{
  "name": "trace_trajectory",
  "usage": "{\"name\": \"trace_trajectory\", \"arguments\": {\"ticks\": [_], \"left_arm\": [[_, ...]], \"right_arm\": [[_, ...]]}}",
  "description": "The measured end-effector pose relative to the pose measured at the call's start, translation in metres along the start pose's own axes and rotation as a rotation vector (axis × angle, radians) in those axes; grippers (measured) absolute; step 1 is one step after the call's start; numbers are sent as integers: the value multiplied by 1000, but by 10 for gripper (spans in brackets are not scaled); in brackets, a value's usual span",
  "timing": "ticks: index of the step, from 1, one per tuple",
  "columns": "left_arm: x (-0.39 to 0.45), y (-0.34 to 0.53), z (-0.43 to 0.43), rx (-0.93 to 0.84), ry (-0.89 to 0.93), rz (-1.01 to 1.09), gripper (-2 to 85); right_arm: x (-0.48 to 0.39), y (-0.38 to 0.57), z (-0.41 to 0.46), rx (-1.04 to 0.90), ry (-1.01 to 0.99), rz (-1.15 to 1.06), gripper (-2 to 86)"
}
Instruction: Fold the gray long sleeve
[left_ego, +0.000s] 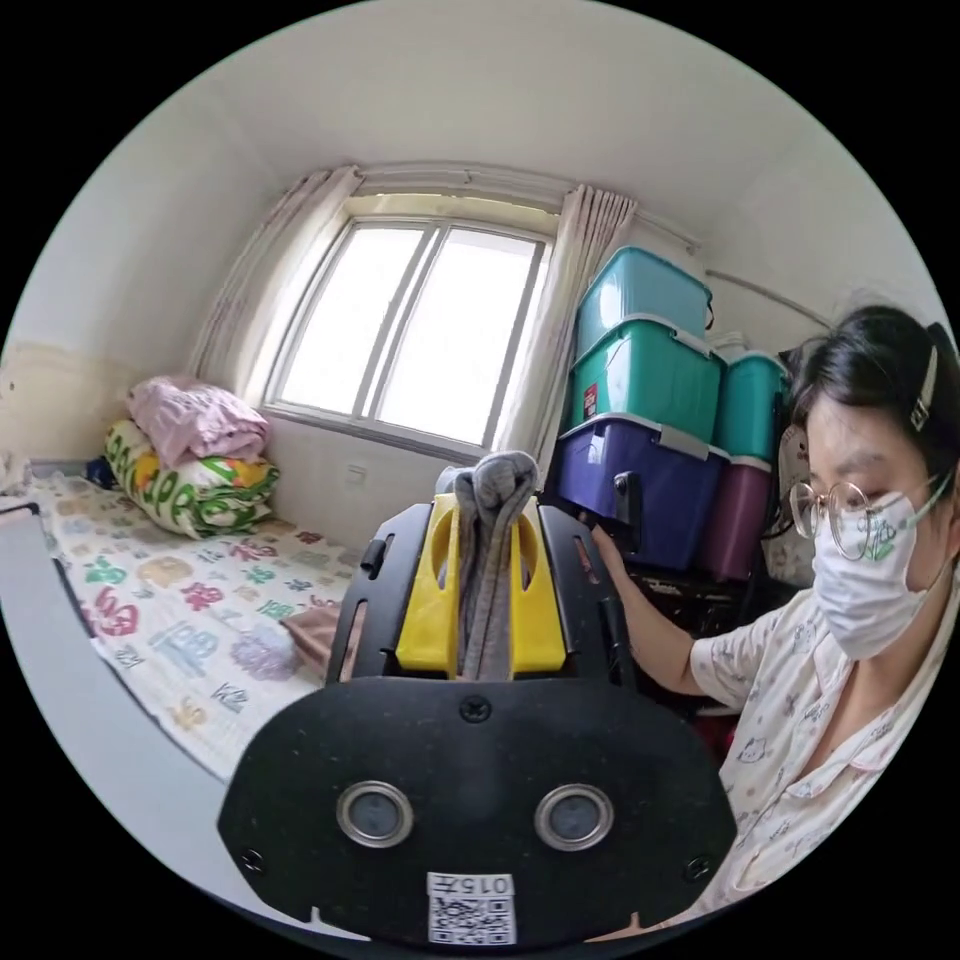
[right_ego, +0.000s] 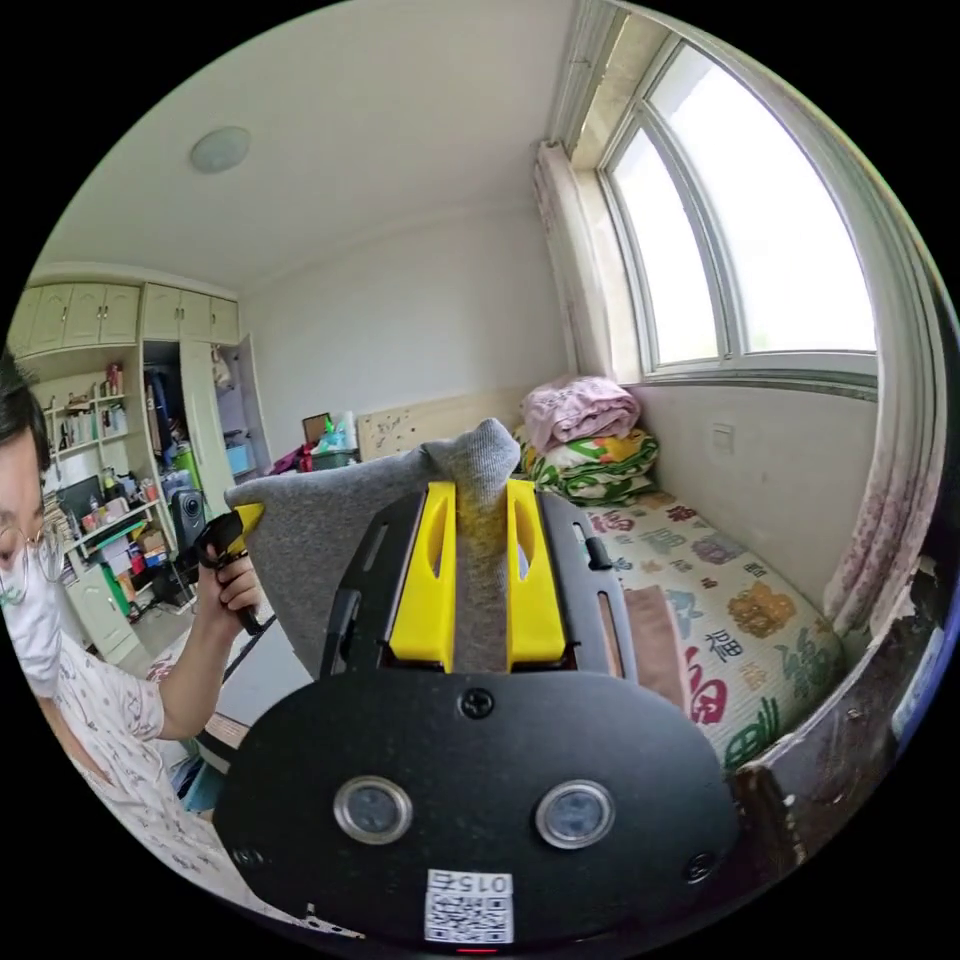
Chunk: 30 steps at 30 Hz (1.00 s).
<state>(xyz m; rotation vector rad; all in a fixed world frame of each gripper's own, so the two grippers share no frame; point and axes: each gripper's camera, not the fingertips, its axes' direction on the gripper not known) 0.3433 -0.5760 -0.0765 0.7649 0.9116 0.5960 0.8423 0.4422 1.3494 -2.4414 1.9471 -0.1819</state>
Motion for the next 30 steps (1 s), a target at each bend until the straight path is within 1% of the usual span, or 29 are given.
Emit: {"name": "trace_trajectory", "arguments": {"ticks": [1,4,7,8,9,10,11,12,13,14,15,16,18,19,21,24,26,27,30], "left_arm": [[-17,-9,28,-1,41,-27,74],[-62,-23,89,-10,73,-96,75],[-122,-21,147,-47,43,-167,77],[-137,-19,159,-59,30,-191,78],[-168,-12,182,-88,-14,-240,80],[-198,-3,205,-127,-90,-280,85],[-229,7,228,-182,-193,-309,98],[-244,12,236,-209,-250,-334,108],[-271,22,245,-234,-317,-397,122],[-280,25,245,-230,-321,-425,125],[-288,27,242,-205,-294,-449,124],[-285,26,242,-207,-293,-432,114],[-270,21,256,-282,-338,-342,115],[-260,18,272,-334,-356,-283,121],[-251,18,297,-404,-358,-238,130],[-250,27,336,-506,-385,-226,135],[-251,39,356,-598,-415,-226,137],[-247,48,366,-652,-393,-213,137],[-216,33,349,-660,-384,-234,139]], "right_arm": [[7,-4,1,1,20,1,81],[43,-19,28,-27,104,6,81],[91,-25,97,-78,183,39,81],[113,-26,139,-124,220,41,81],[139,-27,192,-202,242,37,82],[155,-25,220,-250,247,41,82],[192,-17,274,-329,251,124,77],[227,-1,318,-393,276,233,57],[241,7,334,-418,301,282,39],[260,20,353,-417,367,356,18],[264,29,366,-385,370,330,14],[263,32,373,-377,358,294,14],[259,44,411,-434,336,163,13],[259,47,422,-463,353,144,13],[268,62,463,-595,483,94,6],[284,96,491,-651,620,-19,-2],[302,121,498,-654,657,-68,-5],[314,127,499,-645,658,-69,-6],[348,128,492,-639,621,-17,-9]]}}
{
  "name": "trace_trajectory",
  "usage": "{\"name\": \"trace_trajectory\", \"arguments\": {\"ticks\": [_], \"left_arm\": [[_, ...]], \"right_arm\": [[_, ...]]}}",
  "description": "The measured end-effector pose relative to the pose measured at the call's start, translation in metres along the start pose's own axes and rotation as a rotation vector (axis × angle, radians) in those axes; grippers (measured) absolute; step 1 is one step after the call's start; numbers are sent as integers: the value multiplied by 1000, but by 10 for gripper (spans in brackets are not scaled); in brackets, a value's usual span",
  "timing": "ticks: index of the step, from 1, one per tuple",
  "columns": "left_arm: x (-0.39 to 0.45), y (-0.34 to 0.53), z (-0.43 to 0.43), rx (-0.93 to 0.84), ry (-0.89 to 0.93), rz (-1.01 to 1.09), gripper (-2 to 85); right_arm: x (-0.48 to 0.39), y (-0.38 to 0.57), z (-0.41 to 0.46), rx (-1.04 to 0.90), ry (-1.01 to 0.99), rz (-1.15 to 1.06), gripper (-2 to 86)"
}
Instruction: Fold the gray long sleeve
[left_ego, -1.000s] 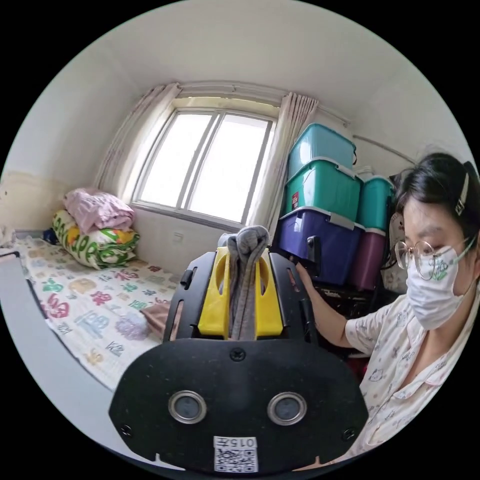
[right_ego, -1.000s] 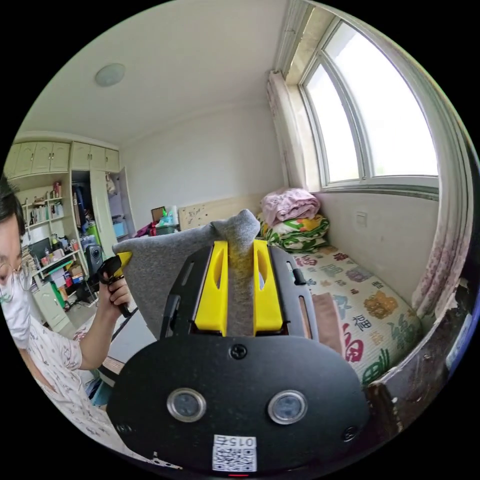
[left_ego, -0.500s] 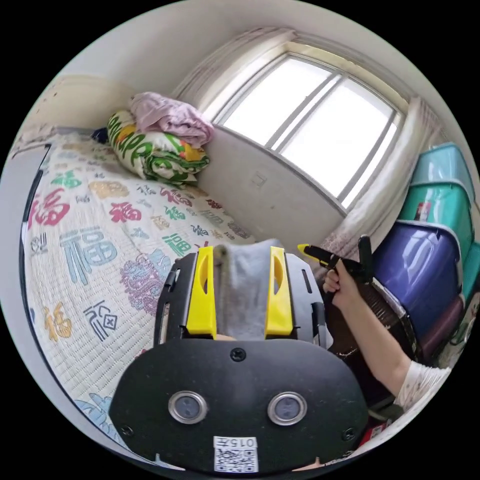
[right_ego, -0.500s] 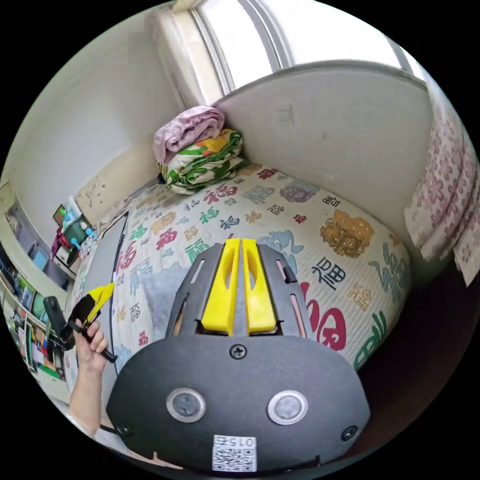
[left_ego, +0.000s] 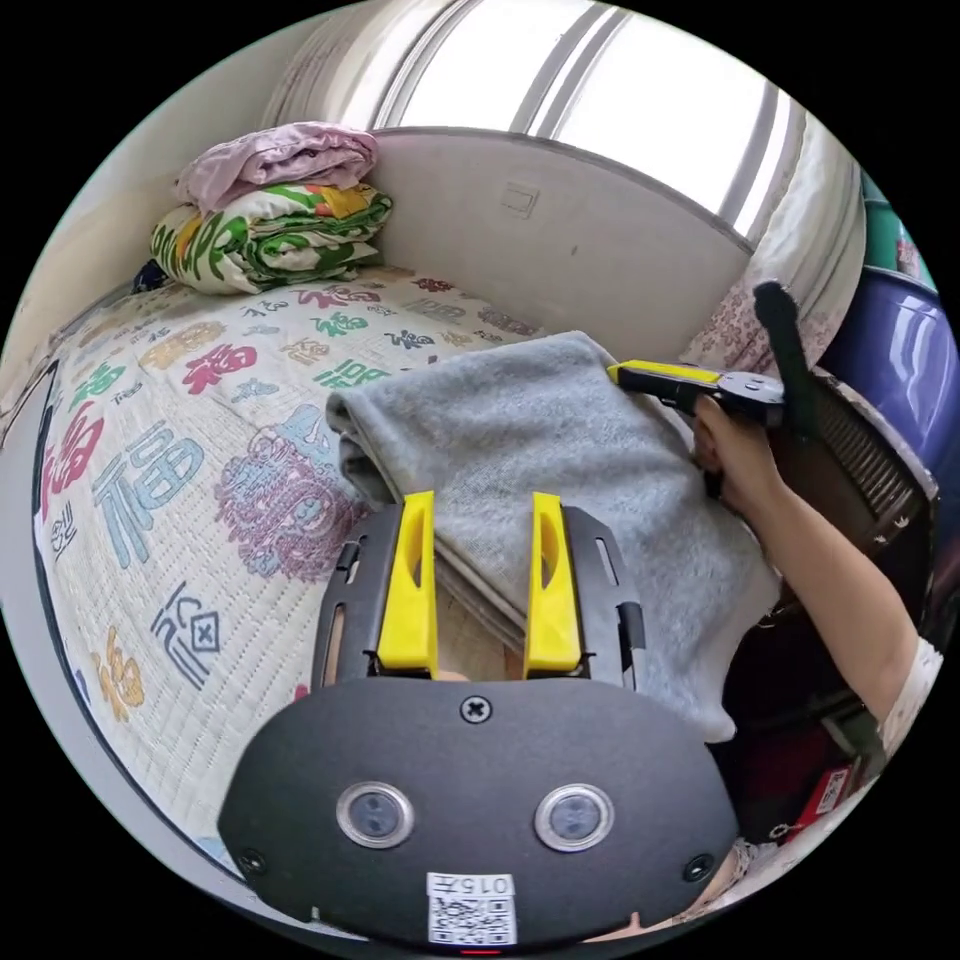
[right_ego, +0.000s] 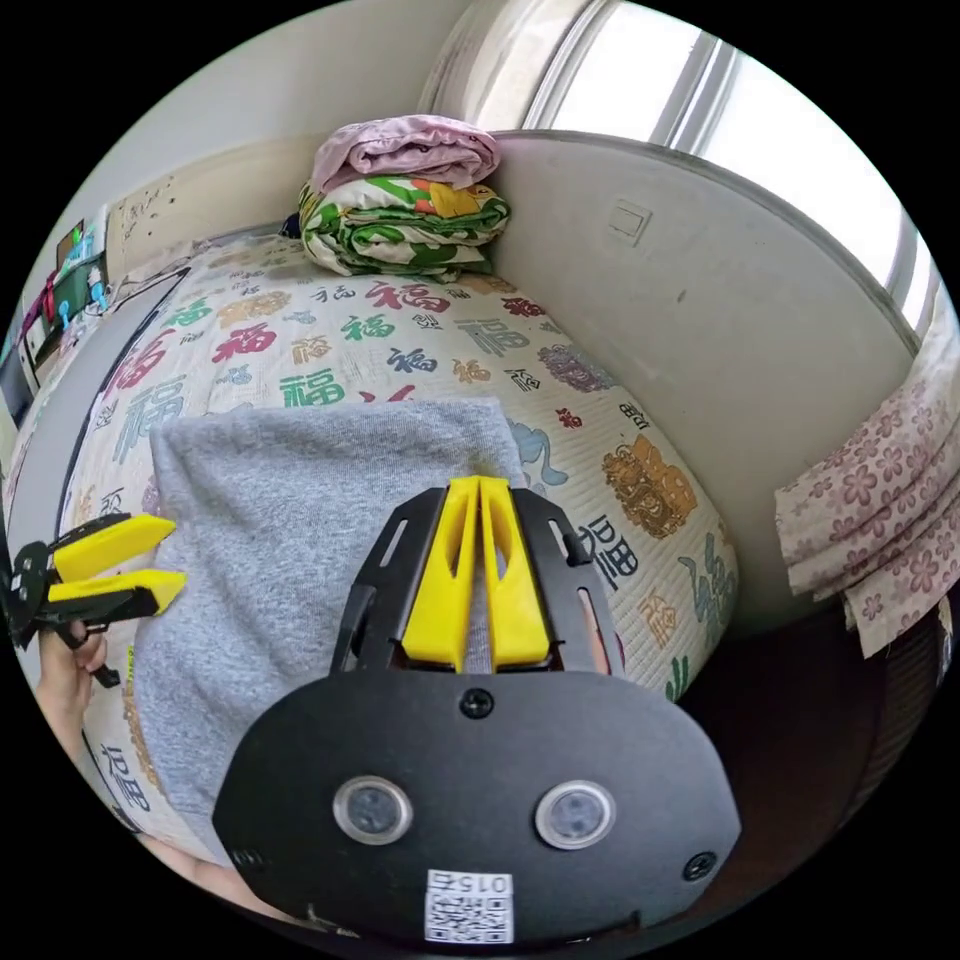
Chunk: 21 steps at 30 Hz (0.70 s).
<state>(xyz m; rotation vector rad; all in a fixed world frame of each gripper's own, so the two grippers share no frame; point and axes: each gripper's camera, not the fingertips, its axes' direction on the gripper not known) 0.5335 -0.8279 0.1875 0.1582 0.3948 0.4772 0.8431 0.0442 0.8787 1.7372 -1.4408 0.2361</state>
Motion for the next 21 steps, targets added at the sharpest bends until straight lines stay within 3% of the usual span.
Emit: {"name": "trace_trajectory", "arguments": {"ticks": [3,6,8,11,14,17,21], "left_arm": [[31,36,-87,105,87,55,147],[72,123,-212,327,-25,143,130],[108,203,-297,513,-206,218,79],[176,395,-433,874,-731,291,23],[196,494,-504,794,-937,218,15],[198,629,-611,525,-1113,-177,27],[224,788,-706,417,-1246,-559,64]], "right_arm": [[38,26,-34,158,-12,117,-10],[49,96,-96,364,-103,82,-9],[45,158,-135,509,-163,10,-9],[32,276,-180,716,-203,-89,-9],[27,374,-177,744,-292,-108,-9],[42,413,-138,471,-582,-33,-7],[56,448,-109,408,-813,50,1]]}}
